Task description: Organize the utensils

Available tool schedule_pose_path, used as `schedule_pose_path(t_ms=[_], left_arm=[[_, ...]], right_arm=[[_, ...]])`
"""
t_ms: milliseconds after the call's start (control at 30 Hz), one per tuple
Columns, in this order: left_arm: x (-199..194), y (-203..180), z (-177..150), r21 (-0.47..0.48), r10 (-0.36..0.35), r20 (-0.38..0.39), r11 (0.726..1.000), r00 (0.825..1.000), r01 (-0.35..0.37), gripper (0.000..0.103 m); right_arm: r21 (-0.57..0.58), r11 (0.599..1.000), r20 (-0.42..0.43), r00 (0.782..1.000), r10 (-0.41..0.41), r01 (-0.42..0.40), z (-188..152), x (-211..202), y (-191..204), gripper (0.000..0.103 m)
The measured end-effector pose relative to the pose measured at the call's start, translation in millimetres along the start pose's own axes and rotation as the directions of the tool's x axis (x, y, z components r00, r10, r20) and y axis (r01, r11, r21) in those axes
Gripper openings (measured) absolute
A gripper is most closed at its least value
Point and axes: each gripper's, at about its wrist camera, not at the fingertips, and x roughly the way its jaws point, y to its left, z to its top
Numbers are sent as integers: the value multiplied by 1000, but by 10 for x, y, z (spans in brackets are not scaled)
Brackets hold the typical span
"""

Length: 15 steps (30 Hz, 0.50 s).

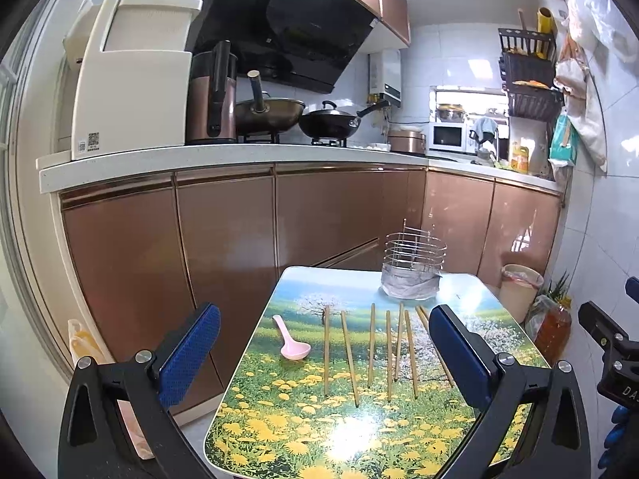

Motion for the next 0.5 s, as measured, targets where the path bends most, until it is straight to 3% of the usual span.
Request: schedule_pose_path(t_ms=[500], left_arm=[[79, 59, 73, -15, 9, -35, 1000, 999, -9, 103]], right_arm=[[-16, 1000, -13, 1000, 20, -21, 121, 31, 13, 103]])
